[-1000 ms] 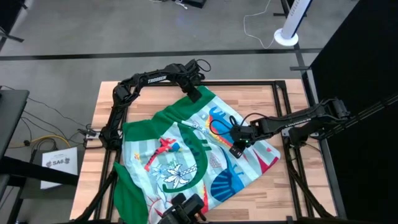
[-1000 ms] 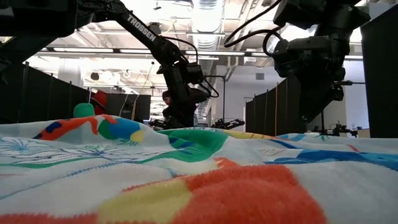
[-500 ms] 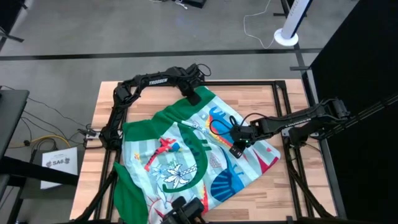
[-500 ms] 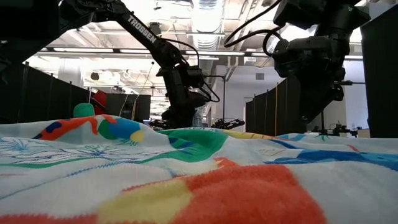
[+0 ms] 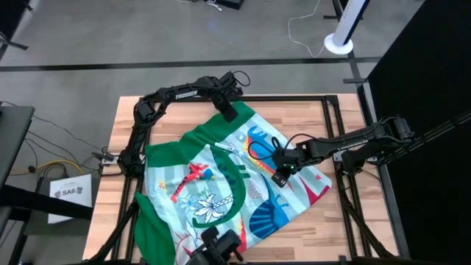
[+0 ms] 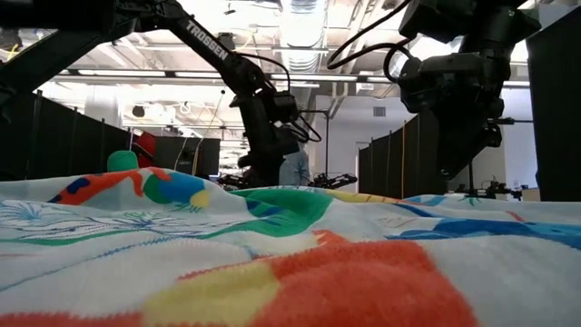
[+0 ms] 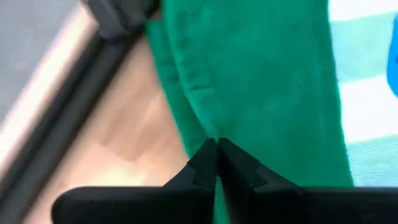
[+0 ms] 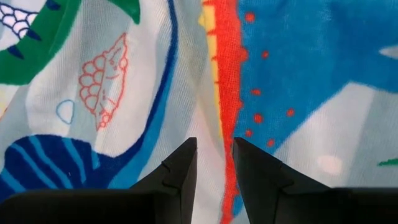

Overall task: Roll towel
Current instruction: Roll the multicolor dinosaur print towel

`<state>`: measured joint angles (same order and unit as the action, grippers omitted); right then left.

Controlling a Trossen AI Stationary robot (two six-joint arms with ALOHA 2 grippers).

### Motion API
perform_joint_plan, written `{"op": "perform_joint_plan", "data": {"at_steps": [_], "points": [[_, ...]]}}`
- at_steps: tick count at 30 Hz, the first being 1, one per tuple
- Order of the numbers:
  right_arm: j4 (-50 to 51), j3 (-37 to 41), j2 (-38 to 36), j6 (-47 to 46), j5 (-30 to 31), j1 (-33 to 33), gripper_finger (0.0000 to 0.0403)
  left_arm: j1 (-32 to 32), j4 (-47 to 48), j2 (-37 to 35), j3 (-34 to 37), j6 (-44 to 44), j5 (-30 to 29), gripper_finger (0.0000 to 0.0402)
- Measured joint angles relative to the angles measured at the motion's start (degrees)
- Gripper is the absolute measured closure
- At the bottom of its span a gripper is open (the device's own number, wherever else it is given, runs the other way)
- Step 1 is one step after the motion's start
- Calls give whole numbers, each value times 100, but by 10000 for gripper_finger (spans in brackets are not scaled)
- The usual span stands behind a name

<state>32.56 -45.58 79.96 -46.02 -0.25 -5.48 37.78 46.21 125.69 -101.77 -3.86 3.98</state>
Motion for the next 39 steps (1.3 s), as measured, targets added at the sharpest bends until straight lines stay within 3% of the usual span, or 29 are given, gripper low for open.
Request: {"op": "perform_joint_plan", "data": {"at_steps": [6,11,15,19,25,34,39], "points": [[1,0,0,0,0,0,310,56,579,-16,-739,-198,-72,401],[1,0,-1,17,6,1,310,82,92,135,-768,-307,-375,401],[11,-2,-2,5,20,0,310,131,675,456,-730,-369,-408,401],[32,-2,-2,-23,24,29,310,103,1302,184,-750,-566,-472,401],[22,-2,-2,181,68,172,310,97,100,-11,-772,-842,-796,401],[35,-2,-2,307,256,286,310,124,-20,94,-93,-1663,-946,402],[-101,32,48,792,555,472,310,197,-290,107,121,-1816,-1358,394]]}}
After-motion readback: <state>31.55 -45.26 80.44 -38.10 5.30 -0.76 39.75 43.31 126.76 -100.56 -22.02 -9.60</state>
